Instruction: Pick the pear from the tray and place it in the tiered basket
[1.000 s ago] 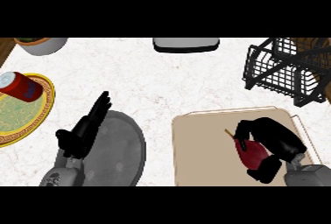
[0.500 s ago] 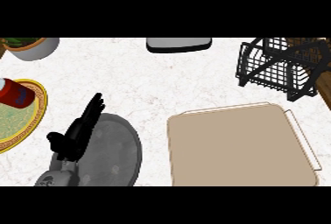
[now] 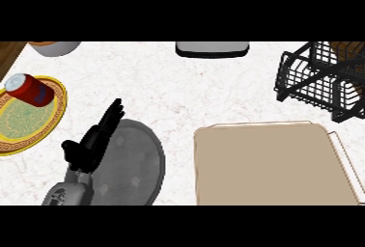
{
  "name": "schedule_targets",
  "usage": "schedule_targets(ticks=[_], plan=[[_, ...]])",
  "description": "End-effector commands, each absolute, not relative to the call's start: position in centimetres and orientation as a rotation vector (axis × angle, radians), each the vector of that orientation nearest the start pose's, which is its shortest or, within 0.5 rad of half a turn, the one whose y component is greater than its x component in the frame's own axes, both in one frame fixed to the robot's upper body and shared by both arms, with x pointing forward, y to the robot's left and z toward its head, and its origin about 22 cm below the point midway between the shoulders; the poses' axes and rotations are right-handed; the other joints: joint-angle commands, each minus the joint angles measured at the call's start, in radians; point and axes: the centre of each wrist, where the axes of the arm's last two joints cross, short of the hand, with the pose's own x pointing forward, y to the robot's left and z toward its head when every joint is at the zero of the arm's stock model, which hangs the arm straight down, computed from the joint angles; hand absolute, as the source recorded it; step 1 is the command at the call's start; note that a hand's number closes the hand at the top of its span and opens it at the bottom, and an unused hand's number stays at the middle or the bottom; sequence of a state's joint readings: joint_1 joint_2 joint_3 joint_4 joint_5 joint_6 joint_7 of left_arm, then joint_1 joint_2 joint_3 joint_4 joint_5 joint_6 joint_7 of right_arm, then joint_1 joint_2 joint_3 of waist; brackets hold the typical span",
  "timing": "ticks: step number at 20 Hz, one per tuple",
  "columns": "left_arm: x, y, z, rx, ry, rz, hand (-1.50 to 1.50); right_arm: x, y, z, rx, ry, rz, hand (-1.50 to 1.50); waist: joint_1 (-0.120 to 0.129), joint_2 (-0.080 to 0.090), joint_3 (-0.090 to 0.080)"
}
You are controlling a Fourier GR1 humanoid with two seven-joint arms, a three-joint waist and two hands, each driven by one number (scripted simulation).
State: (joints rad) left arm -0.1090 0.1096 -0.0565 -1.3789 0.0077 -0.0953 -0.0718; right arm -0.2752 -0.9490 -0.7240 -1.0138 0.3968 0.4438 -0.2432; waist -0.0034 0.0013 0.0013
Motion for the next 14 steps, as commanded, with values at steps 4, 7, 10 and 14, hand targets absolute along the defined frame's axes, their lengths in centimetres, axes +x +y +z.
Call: schedule_targets(ticks=[4,7,10,14], plan=[[26.7,21.7,-2.1,-0.094,-1.539,-0.245,0.0,24.8,-55.9,28.9,-0.957,-1.443,0.368,1.5,0.023,0.001,-0.002],[27.5,22.9,-1.8,-0.095,-1.55,-0.254,0.0,27.8,-54.1,30.8,-0.964,-1.415,0.364,1.5,0.041,0.006,-0.002],[27.3,24.0,-1.3,-0.095,-1.542,-0.242,0.0,30.5,-50.8,30.9,-0.925,-1.409,0.381,1.5,0.028,0.0,-0.002],[28.7,23.4,0.0,-0.075,-1.535,-0.258,0.0,34.4,-48.4,30.8,-0.908,-1.403,0.339,1.5,0.04,0.005,-0.001]])
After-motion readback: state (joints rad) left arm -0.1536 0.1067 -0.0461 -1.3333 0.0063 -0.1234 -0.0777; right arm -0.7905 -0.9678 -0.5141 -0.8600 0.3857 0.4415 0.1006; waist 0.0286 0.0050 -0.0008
